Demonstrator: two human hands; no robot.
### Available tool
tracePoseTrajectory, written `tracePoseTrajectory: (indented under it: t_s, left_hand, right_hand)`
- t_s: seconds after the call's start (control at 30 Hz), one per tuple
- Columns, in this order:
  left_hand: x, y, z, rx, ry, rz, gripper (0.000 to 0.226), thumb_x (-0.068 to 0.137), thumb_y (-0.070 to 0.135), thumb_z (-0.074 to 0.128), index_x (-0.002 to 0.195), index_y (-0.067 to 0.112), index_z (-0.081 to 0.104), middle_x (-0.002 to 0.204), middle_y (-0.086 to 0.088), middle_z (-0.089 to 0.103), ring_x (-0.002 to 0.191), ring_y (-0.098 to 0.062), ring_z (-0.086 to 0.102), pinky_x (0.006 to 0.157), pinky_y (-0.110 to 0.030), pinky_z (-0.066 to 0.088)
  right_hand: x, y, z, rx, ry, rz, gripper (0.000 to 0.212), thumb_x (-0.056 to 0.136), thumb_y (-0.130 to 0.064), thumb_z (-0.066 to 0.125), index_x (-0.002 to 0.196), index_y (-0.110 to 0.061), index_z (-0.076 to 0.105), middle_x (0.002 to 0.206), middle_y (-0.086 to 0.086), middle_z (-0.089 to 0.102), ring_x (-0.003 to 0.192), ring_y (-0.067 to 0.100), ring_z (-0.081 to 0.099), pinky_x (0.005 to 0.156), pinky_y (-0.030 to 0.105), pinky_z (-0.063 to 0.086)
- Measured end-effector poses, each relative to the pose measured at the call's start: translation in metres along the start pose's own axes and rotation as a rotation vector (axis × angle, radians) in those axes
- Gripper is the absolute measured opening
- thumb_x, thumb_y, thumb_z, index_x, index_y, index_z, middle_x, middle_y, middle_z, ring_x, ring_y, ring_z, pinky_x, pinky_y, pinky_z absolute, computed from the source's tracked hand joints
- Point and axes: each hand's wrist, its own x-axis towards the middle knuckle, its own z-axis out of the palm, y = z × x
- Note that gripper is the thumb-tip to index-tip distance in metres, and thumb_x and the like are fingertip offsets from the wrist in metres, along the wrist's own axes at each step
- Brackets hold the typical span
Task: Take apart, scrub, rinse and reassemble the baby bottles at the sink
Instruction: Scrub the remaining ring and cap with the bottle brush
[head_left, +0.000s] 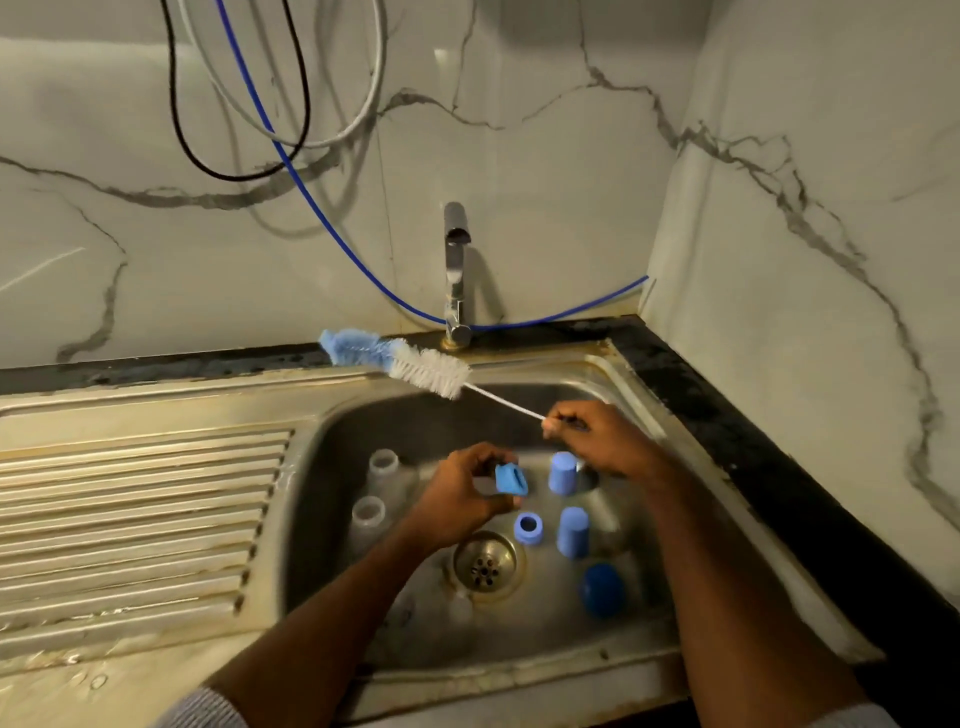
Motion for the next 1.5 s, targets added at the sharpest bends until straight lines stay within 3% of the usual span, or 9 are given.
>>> tracePoseTrajectory:
  t_s: [0.1, 0.23, 0.33, 0.5, 0.6, 0.93, 1.1, 1.33, 1.5]
  left_hand:
    - [0.000, -0.013, 0.010, 0.166, -0.102, 0.053, 0.046, 0.070, 0.010, 0.077, 0.114, 0.012, 0.067, 0.111, 0.001, 0.071, 0.097, -0.008, 0.066, 0.082, -0.016, 0.049]
    - [0.003, -0.024, 0.023, 0.327, -0.244, 0.028, 0.061, 0.068, 0.022, 0.070, 0.127, 0.006, 0.064, 0.125, -0.006, 0.064, 0.111, -0.015, 0.061, 0.092, -0.021, 0.048]
    - [0.008, -0.025, 0.036, 0.440, -0.432, -0.015, 0.049, 0.070, 0.014, 0.083, 0.117, 0.007, 0.070, 0.111, -0.001, 0.066, 0.090, 0.001, 0.056, 0.076, -0.004, 0.039]
    - [0.011, -0.044, 0.063, 0.477, -0.615, -0.060, 0.054, 0.073, 0.007, 0.086, 0.123, 0.015, 0.069, 0.119, -0.005, 0.065, 0.096, -0.008, 0.055, 0.075, -0.005, 0.037]
    - [0.009, -0.044, 0.078, 0.433, -0.667, -0.052, 0.052, 0.072, 0.004, 0.084, 0.121, 0.015, 0.071, 0.119, -0.001, 0.068, 0.095, -0.004, 0.052, 0.078, -0.007, 0.038]
    - [0.002, -0.054, 0.086, 0.665, -0.709, 0.110, 0.059, 0.072, 0.033, 0.087, 0.124, 0.029, 0.061, 0.124, 0.001, 0.061, 0.111, -0.019, 0.051, 0.089, -0.032, 0.044]
    - [0.008, -0.038, 0.086, 0.615, -0.554, 0.132, 0.057, 0.068, 0.043, 0.090, 0.109, 0.022, 0.056, 0.098, 0.010, 0.052, 0.091, -0.011, 0.044, 0.075, -0.029, 0.034]
    - [0.021, -0.022, 0.116, 0.666, -0.803, 0.211, 0.064, 0.082, 0.029, 0.081, 0.140, 0.021, 0.056, 0.124, -0.008, 0.052, 0.110, -0.026, 0.054, 0.091, -0.042, 0.049]
    - [0.021, -0.024, 0.110, 0.513, -0.706, 0.235, 0.051, 0.082, 0.024, 0.080, 0.129, 0.010, 0.064, 0.113, -0.008, 0.054, 0.092, -0.013, 0.050, 0.079, -0.014, 0.040]
  right_hand:
    - [-0.001, 0.014, -0.015, 0.019, 0.038, 0.046, 0.019, 0.089, -0.039, 0.062, 0.079, -0.027, 0.072, 0.081, -0.001, 0.072, 0.086, 0.023, 0.069, 0.087, 0.045, 0.055]
    - [0.003, 0.010, -0.009, 0.018, -0.023, 0.043, 0.025, 0.098, -0.023, 0.063, 0.073, -0.028, 0.069, 0.078, -0.001, 0.070, 0.076, 0.014, 0.062, 0.081, 0.039, 0.051]
    - [0.003, 0.011, -0.006, 0.024, -0.054, 0.073, 0.023, 0.097, -0.023, 0.063, 0.075, -0.026, 0.070, 0.088, 0.008, 0.075, 0.085, 0.026, 0.069, 0.087, 0.043, 0.054]
    - [0.003, 0.010, -0.006, 0.044, -0.063, 0.079, 0.015, 0.098, -0.019, 0.062, 0.089, -0.014, 0.074, 0.087, -0.002, 0.073, 0.081, 0.009, 0.065, 0.072, 0.009, 0.044]
    - [0.006, 0.011, -0.004, 0.054, -0.041, 0.076, 0.017, 0.098, -0.022, 0.063, 0.084, -0.020, 0.072, 0.082, -0.007, 0.071, 0.077, 0.004, 0.062, 0.069, 0.011, 0.043]
    - [0.005, 0.011, -0.006, 0.045, -0.045, 0.090, 0.018, 0.097, -0.026, 0.063, 0.084, -0.020, 0.073, 0.090, 0.000, 0.075, 0.077, 0.007, 0.061, 0.068, 0.016, 0.042]
    - [0.004, 0.008, -0.008, 0.048, -0.049, 0.089, 0.019, 0.098, -0.026, 0.062, 0.085, -0.019, 0.073, 0.093, 0.001, 0.076, 0.085, 0.013, 0.065, 0.073, 0.018, 0.045]
    - [0.003, 0.005, -0.007, 0.052, -0.049, 0.099, 0.018, 0.098, -0.024, 0.061, 0.086, -0.021, 0.074, 0.090, -0.006, 0.073, 0.086, 0.009, 0.065, 0.077, 0.022, 0.046]
    - [0.004, 0.004, -0.008, 0.074, -0.018, 0.084, 0.019, 0.099, -0.026, 0.060, 0.088, -0.018, 0.074, 0.094, -0.002, 0.075, 0.089, 0.013, 0.066, 0.081, 0.025, 0.047]
